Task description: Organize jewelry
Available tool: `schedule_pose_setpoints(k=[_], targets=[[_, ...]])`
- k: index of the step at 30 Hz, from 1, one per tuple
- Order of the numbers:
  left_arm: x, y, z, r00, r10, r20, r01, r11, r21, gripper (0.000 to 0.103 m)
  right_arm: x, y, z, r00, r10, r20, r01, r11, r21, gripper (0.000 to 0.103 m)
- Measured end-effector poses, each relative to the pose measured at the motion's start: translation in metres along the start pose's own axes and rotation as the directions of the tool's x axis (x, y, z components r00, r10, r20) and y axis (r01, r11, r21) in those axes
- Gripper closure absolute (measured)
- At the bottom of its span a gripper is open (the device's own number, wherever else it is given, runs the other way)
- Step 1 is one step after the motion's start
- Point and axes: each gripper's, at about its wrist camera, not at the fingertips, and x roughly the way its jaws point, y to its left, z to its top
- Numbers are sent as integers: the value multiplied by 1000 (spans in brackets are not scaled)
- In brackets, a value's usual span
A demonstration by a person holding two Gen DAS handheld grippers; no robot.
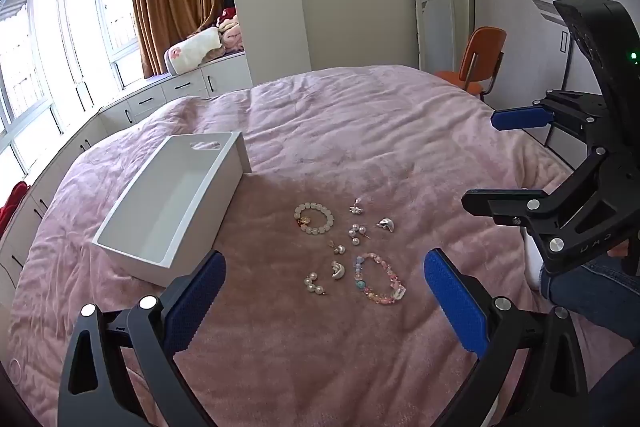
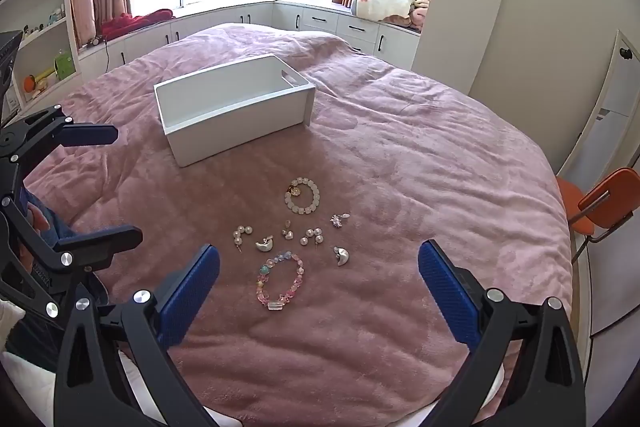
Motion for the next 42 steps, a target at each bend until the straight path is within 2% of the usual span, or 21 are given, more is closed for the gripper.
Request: schedule_pose_setpoints(k=[9,42], targets=[[3,-3,2,1000,-14,-9,14,1000,4,2,0,1,0,1000,-3,8,3,1000,-3,5],[-2,-6,3,1000,3,19,-3,1000,6,2,-9,2,2,999,18,47,-18,1000,5,5]])
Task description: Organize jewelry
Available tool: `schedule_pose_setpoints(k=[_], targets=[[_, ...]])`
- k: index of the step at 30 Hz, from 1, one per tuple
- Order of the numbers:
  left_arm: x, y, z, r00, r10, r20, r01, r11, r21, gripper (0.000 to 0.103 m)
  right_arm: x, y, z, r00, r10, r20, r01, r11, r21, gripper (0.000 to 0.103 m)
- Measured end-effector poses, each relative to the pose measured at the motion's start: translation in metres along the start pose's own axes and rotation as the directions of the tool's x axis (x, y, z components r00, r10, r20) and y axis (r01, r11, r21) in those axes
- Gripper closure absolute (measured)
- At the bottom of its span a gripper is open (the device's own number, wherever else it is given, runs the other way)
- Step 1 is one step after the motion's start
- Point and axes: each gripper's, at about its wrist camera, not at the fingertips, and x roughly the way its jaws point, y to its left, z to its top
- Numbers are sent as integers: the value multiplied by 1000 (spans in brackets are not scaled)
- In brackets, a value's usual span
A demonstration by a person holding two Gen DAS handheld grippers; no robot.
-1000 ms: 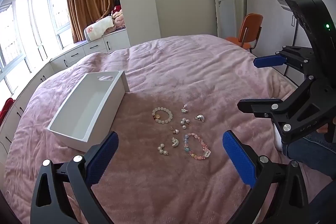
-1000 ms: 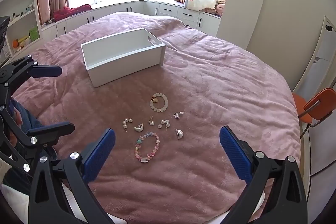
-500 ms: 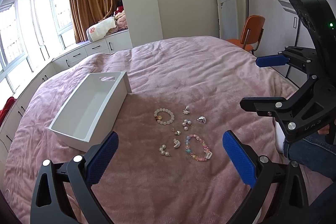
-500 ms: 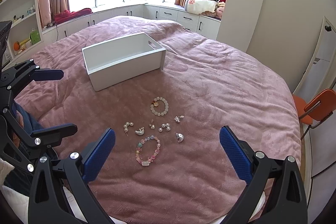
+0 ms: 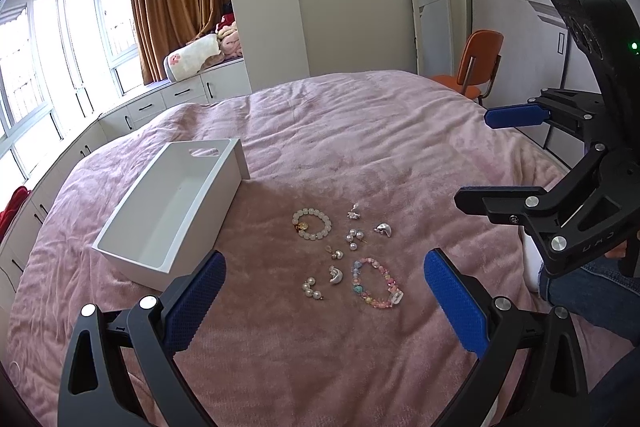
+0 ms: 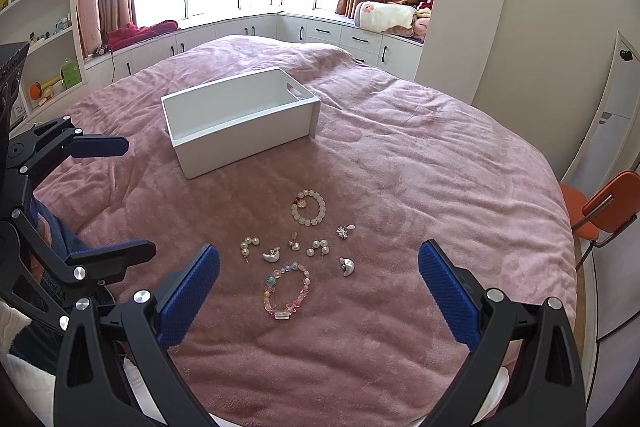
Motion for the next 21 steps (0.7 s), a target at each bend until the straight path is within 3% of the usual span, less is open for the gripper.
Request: schedule_pose_setpoints(k=[21], targets=[[-2,-1,2,1000,3,2,-3,1000,1,2,-3,1,2,1000,8,25,-8,1000,7,5]])
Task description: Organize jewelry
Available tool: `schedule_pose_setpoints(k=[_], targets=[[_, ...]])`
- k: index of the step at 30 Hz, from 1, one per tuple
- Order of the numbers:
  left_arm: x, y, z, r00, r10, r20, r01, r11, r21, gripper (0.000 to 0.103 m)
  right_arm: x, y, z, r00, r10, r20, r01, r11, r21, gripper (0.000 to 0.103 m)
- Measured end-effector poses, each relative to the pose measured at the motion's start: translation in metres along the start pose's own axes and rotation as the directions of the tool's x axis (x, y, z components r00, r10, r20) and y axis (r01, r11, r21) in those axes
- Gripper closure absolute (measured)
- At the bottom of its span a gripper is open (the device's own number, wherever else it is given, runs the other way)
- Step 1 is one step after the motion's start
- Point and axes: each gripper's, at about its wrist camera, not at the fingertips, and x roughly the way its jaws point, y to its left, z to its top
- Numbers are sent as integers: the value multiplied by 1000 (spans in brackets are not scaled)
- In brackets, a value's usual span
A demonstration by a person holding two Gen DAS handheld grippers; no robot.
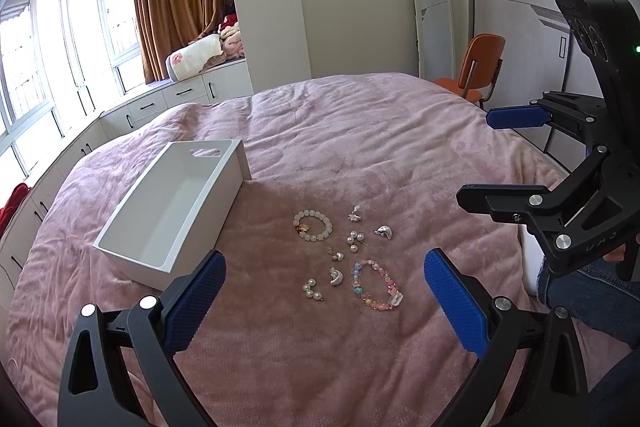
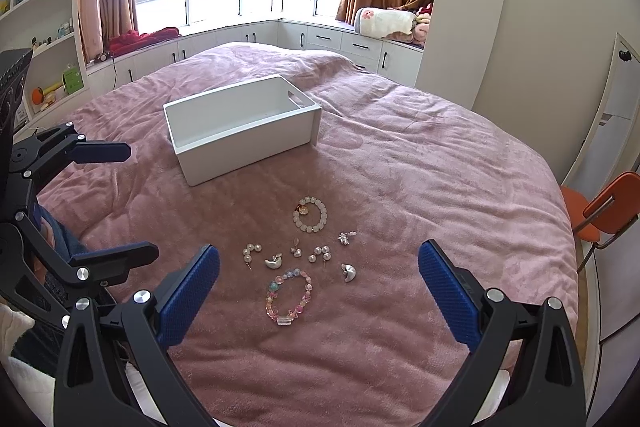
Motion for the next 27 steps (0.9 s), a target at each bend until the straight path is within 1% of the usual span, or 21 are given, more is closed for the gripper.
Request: schedule_pose_setpoints(k=[27], targets=[[0,2,-2,1000,-4,3,4,1000,-2,2,0,0,0,1000,4,7,-4,1000,2,5]])
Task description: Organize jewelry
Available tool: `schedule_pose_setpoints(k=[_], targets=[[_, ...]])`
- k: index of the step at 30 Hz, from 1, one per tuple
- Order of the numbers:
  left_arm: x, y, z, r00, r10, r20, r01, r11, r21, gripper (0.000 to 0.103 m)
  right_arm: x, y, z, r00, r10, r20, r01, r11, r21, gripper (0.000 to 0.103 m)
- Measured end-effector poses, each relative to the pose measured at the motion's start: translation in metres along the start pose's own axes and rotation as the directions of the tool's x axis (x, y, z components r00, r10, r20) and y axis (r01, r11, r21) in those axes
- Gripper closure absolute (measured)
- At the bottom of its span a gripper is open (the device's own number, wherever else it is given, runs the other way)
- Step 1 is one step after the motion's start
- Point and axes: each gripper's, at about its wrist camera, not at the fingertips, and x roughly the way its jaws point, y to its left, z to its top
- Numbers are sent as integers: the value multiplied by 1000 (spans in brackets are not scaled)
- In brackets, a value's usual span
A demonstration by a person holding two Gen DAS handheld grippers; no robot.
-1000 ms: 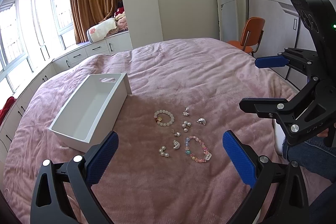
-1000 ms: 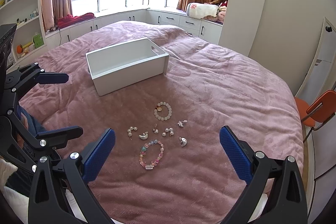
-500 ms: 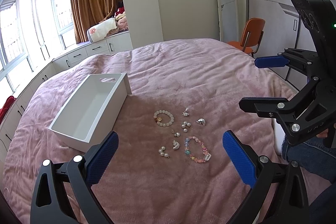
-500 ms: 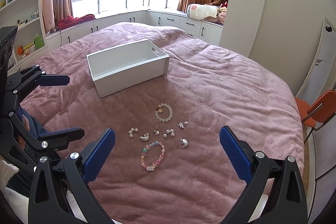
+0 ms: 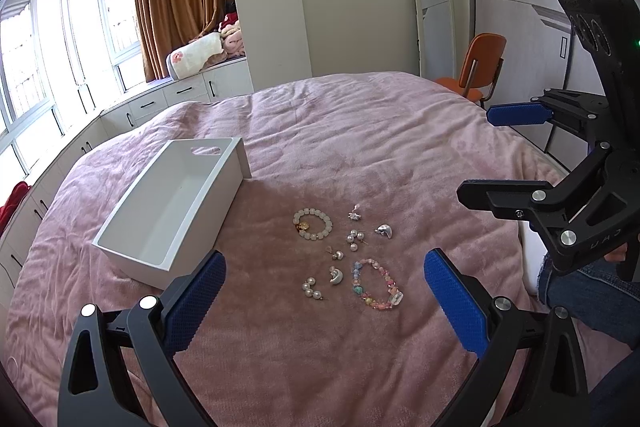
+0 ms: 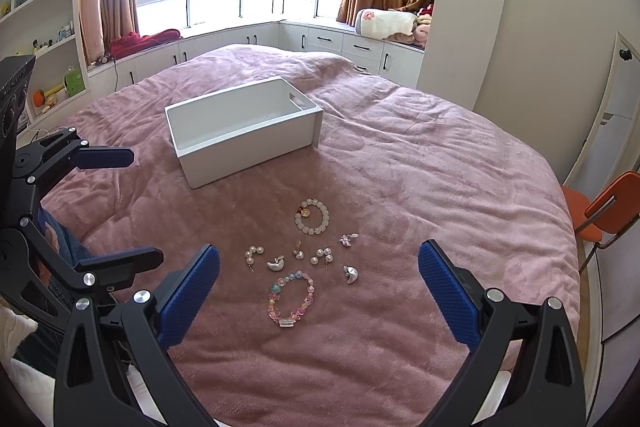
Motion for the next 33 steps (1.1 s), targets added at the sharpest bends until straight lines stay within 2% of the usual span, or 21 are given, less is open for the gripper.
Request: schedule_pose_setpoints(k=[11,19,30,33], targets=[[-1,0,1,1000,2,2,-2,1000,-2,2,0,1,1,1000,1,1,-1,1000,0,5],[9,0,1,1000,-2,-12,2,1000,-21,2,4,-8,15,999,-2,42,0,999,55,5],[52,23,-13,998,-8,-62,4,998,-63,2,54,-18,20,998,-12,-65,18,995,101,5],[72,33,-17,997,28,-70,-33,997,-70,2,74,-20,22,996,-26,-81,33,995,92,5]])
